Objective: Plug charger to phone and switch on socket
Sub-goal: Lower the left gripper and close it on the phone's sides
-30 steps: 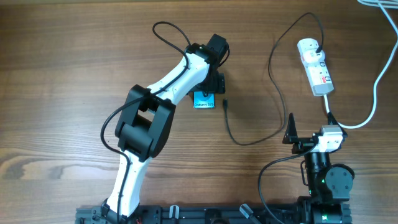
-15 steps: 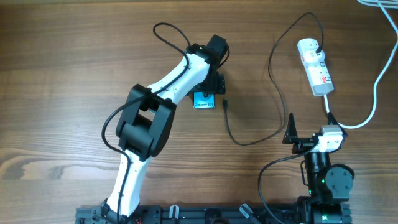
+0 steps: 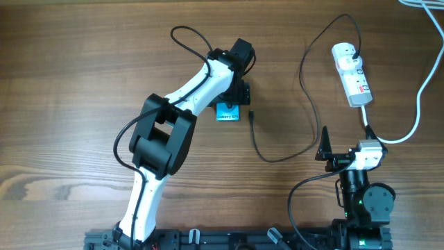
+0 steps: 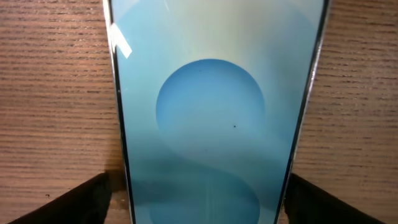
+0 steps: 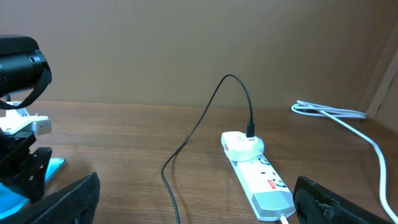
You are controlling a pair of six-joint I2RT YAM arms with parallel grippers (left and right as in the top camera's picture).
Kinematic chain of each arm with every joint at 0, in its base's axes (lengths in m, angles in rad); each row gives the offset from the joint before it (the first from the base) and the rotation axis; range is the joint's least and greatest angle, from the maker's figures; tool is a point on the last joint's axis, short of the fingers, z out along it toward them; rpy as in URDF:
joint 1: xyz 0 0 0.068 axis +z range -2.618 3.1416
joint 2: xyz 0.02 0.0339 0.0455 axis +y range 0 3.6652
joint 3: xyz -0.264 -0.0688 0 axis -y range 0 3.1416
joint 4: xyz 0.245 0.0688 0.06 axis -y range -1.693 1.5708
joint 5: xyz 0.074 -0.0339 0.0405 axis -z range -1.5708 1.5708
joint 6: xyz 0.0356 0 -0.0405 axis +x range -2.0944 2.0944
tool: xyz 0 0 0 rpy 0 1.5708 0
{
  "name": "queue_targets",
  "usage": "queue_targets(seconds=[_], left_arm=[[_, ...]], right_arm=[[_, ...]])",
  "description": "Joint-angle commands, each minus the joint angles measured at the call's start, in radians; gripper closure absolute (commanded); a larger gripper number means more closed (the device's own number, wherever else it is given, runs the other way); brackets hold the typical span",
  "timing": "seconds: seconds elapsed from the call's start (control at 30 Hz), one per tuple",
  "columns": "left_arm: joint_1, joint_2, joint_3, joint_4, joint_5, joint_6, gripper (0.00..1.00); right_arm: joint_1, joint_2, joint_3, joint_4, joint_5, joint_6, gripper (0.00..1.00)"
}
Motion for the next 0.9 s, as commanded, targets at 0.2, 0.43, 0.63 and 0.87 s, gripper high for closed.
queue_targets(seconds=[0.2,0.43,0.63,0.87], left_arm=[[0.003,0.040,-0.005,0.000,0.005,0.001,0.23],[0.003,0.040,-0.005,0.007,0.005,0.001,0.08],[0.003,0.040,-0.005,0.048,0.005,0.006,0.00],[0.003,0.040,-0.005,0.042,0.005,0.036,0.08]], right_arm=[[-0.005,-0.008,-0.001,0.002,0.013,-0.005,0.00],[-0.005,-0.008,-0.001,0.002,0.013,-0.005,0.00],[-0.005,-0.008,-0.001,0.002,0.013,-0.005,0.00],[-0.005,-0.008,-0.001,0.002,0.013,-0.005,0.00]])
